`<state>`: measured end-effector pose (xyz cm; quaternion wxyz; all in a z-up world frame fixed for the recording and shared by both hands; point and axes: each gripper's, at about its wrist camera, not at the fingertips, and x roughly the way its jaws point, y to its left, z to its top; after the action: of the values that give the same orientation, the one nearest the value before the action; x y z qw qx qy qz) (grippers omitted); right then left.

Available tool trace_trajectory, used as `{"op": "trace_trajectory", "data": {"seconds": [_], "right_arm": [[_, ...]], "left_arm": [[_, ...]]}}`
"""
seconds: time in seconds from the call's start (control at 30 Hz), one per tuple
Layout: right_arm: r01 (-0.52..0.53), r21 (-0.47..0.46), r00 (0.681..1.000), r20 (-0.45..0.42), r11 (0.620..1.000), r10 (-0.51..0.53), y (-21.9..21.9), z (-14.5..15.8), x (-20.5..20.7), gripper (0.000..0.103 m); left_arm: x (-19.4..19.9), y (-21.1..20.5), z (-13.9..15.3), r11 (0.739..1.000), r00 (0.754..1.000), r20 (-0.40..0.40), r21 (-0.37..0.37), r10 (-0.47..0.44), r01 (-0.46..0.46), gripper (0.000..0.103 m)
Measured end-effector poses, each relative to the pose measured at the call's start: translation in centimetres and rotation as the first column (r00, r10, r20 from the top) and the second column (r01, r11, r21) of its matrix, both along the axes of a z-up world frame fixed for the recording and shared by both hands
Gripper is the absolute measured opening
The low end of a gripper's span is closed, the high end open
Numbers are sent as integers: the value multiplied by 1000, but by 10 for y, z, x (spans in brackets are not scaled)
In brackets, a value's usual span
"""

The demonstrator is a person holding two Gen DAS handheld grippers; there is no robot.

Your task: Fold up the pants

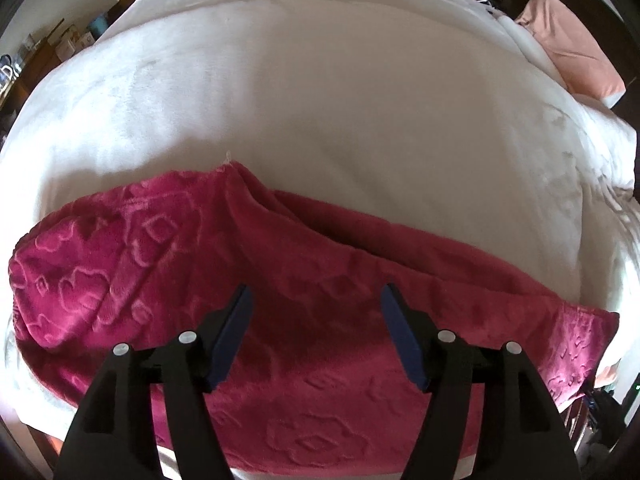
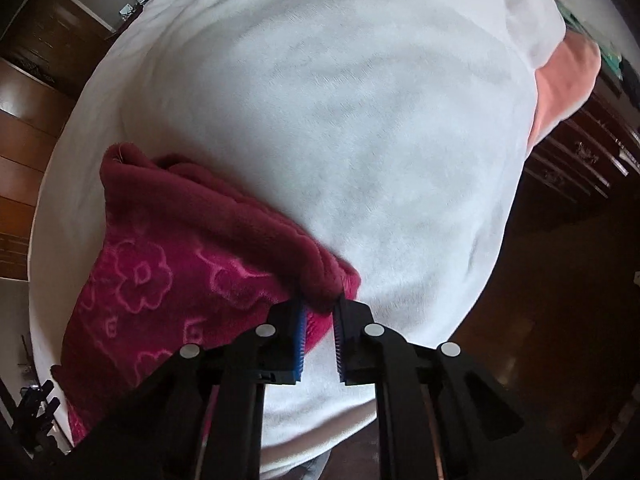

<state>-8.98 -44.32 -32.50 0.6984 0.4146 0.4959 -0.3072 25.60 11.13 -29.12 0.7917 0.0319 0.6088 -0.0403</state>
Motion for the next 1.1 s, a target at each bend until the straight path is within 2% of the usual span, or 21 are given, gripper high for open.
{"op": "trace_trajectory", "data": {"seconds": [0.07, 0.1, 0.13, 0.2, 0.33, 0.5, 0.57, 0.63, 0.7, 0.73, 0.8, 0.97, 1.1], "right_arm": [[-28, 21, 999, 31, 999, 28, 0, -4, -5, 15], [-35, 28, 999, 42, 999, 34, 0, -7, -7, 27], [-31, 42, 998, 53, 999, 29, -1, -8, -10, 51], [-1, 69, 994, 109, 998, -7, -4, -8, -20, 68], [5, 155, 984, 175, 988, -32, -6, -17, -29, 68], [10, 223, 981, 188, 975, -53, -10, -40, -15, 68], [25, 242, 979, 189, 970, -73, -16, -49, -9, 63], [44, 263, 980, 176, 964, -93, -15, -54, -4, 45], [42, 271, 980, 178, 962, -93, -8, -55, 4, 32], [38, 259, 981, 172, 965, -85, -5, -52, 5, 24], [12, 226, 985, 166, 974, -51, 2, -42, 11, 16], [-69, 147, 974, 224, 987, 35, 20, 5, 11, 14], [-162, 83, 945, 301, 983, 131, 58, 57, 23, 14]], "left_arm": [[-5, -2, 0, 1000, 1000, -6, 8, 2, -2, 67], [-9, -3, 0, 1000, 1000, -9, 11, 2, -2, 67], [-14, -3, 0, 1000, 1000, -9, 13, 3, -3, 67], [-26, -3, 1, 1000, 1000, -10, 14, 7, -7, 67], [-44, -3, 1, 1000, 1000, -15, 13, 19, -18, 67], [-65, 0, 6, 1000, 1000, -16, 8, 10, -10, 69], [-69, 1, 9, 1000, 1000, -15, 4, 2, -2, 76], [-71, 9, 15, 1000, 1000, -13, 1, -2, 2, 77], [-74, 18, 17, 1000, 1000, -15, 2, 4, -4, 77], [-77, 21, 19, 1000, 1000, -16, -1, 8, -8, 77], [-78, 32, 20, 1000, 1000, -19, -9, 18, -18, 77], [-66, 60, 23, 999, 999, -17, -31, 36, -36, 77], [-56, 89, 22, 997, 999, -27, -62, 47, -48, 77]]}}
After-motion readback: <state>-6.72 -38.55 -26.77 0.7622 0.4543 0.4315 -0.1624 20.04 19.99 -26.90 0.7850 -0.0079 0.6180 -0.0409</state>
